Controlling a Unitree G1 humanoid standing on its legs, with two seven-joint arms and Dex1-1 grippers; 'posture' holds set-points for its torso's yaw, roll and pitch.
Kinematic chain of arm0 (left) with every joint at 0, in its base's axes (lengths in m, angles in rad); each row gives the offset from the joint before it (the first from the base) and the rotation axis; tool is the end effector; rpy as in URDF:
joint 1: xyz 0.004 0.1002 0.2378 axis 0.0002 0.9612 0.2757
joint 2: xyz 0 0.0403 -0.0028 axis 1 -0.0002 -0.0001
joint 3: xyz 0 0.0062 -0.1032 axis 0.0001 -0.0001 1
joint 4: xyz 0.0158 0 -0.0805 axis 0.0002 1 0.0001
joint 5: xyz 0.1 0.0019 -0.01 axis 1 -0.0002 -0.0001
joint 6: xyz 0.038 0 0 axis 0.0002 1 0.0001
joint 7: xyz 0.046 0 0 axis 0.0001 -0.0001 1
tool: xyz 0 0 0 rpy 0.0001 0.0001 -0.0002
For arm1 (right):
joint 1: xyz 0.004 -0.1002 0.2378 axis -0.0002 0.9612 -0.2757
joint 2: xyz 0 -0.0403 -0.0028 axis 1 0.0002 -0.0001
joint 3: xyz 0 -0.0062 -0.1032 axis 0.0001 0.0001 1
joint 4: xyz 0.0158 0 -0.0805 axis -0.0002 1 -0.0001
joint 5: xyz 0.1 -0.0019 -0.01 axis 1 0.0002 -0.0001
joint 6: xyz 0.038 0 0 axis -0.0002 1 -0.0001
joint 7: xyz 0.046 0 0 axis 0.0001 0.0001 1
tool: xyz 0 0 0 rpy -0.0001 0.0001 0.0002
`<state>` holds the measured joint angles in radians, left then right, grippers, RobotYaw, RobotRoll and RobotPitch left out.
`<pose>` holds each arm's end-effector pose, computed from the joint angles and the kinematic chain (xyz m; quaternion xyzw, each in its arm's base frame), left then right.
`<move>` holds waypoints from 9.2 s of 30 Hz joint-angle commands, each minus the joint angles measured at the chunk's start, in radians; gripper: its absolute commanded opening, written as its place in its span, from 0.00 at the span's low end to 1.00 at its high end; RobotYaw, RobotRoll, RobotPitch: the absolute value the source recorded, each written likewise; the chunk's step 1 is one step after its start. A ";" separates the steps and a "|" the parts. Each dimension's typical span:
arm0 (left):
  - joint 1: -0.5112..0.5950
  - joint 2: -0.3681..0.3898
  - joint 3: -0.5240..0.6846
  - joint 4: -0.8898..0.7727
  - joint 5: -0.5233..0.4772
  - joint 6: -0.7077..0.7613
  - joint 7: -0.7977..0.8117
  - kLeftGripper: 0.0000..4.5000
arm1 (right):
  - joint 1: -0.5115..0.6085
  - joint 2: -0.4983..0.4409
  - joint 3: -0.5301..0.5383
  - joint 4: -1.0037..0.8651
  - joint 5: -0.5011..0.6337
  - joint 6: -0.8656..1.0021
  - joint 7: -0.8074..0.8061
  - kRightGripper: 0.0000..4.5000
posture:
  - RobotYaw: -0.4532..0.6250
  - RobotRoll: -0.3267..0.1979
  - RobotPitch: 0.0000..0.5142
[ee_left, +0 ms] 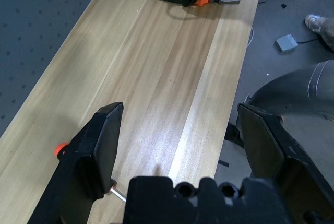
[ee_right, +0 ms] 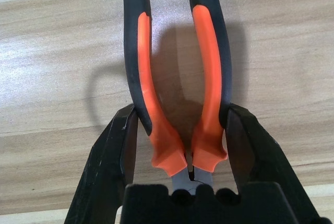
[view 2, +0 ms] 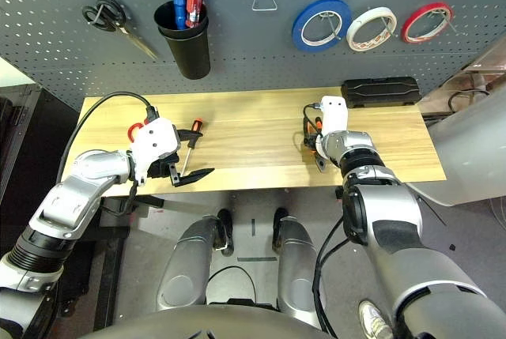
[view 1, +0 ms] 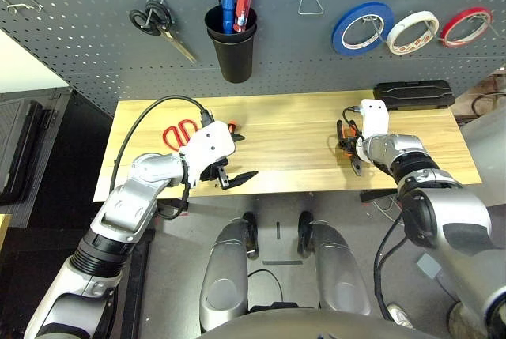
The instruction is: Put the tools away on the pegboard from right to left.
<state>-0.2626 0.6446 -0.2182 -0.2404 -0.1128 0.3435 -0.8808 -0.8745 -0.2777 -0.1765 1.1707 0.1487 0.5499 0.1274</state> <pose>0.2377 0.1950 0.1352 0.2704 0.0866 -0.4971 0.8199 0.3250 -0.2044 0.0607 0.0564 0.3945 -0.0112 0.9171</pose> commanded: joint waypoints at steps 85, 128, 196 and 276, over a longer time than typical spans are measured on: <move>-0.072 -0.221 0.262 -0.156 -0.361 -0.051 0.223 1.00 | -0.165 0.160 0.060 -0.488 0.026 -0.833 0.117 0.59 | 0.60 0.62 0.43; -0.012 -0.225 0.120 0.146 -0.003 -0.049 0.364 1.00 | 0.687 -0.306 0.252 -1.091 0.055 -0.520 0.765 1.00 | 0.56 0.62 0.45; -0.044 -0.632 0.322 0.033 0.099 0.423 0.859 0.12 | 0.421 -0.229 0.314 -0.650 -0.058 -0.718 0.822 1.00 | 0.62 0.62 0.46; -0.763 -0.578 0.318 0.451 -0.096 -0.272 0.759 0.12 | 0.554 -0.262 -0.133 -1.128 0.443 -0.574 0.864 1.00 | 0.49 0.62 0.36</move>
<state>-1.0137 0.0618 0.1195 0.1913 -0.2321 0.1079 -0.1057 -0.3277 -0.5406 -0.3150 0.0572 0.5987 -0.0141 0.9961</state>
